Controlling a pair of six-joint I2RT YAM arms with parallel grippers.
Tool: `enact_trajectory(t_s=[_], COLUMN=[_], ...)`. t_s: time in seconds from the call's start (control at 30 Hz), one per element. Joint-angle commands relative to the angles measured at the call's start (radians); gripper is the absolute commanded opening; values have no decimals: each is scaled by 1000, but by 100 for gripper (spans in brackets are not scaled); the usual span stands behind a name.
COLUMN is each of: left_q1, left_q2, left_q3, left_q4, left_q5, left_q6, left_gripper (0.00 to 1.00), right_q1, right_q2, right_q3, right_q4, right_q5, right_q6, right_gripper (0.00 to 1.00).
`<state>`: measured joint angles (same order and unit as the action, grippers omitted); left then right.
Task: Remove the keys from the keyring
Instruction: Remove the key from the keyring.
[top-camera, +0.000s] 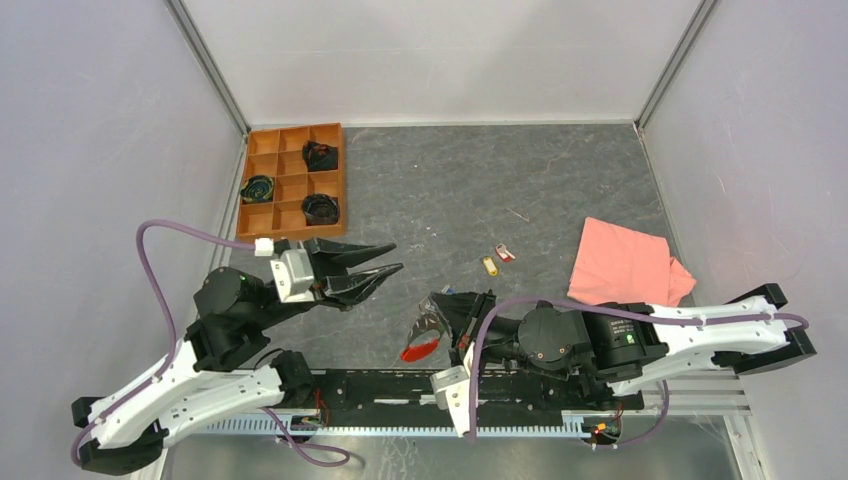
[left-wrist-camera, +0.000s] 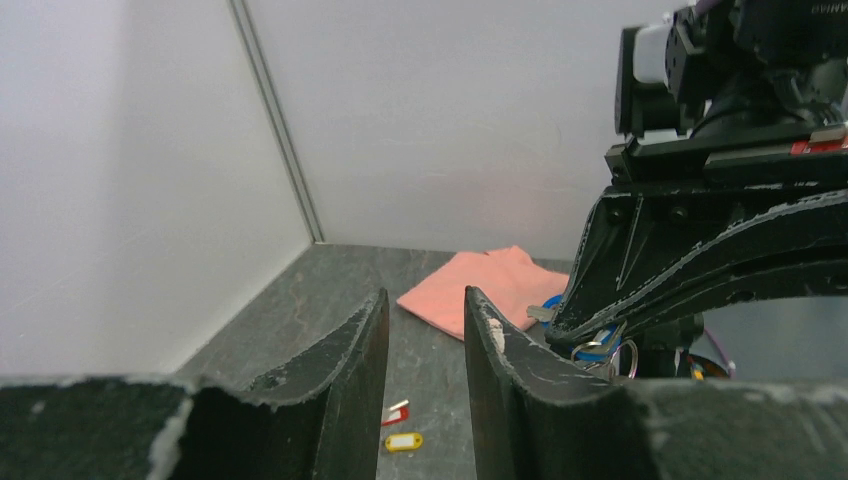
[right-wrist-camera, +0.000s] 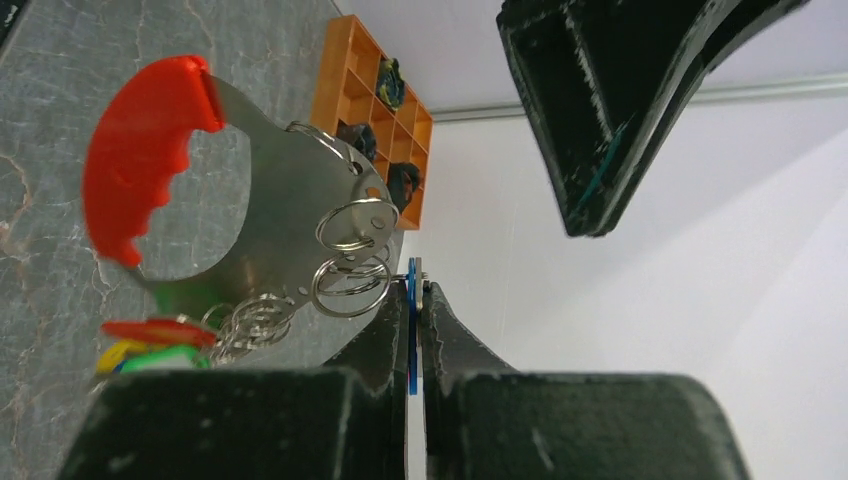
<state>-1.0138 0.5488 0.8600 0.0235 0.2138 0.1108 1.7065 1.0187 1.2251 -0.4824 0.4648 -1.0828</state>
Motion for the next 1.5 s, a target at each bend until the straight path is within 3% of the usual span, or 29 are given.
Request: enact_trajectory(t_s=[0.0,0.27,0.83,1.47], left_q1=[3,3,3,3], left_q2=[49,97,135,168], left_q3=[63,71,-40,-56], left_q4=[-130,-209,-31,-1], left_q5=[110,246,414,525], left_q6=[82,79,-76,-107], left_gripper=[39,39,41,39], right_q1=[19,62,146,192], right_q2=[-50,-95,-124,-100], right_q3=[34,-39,-142,-167], right_q4=[22,50,128,154], right_q5=[-61,-26,117,239], right_q6=[-34,-155,-303,-364], right_gripper=[0,0,0,0])
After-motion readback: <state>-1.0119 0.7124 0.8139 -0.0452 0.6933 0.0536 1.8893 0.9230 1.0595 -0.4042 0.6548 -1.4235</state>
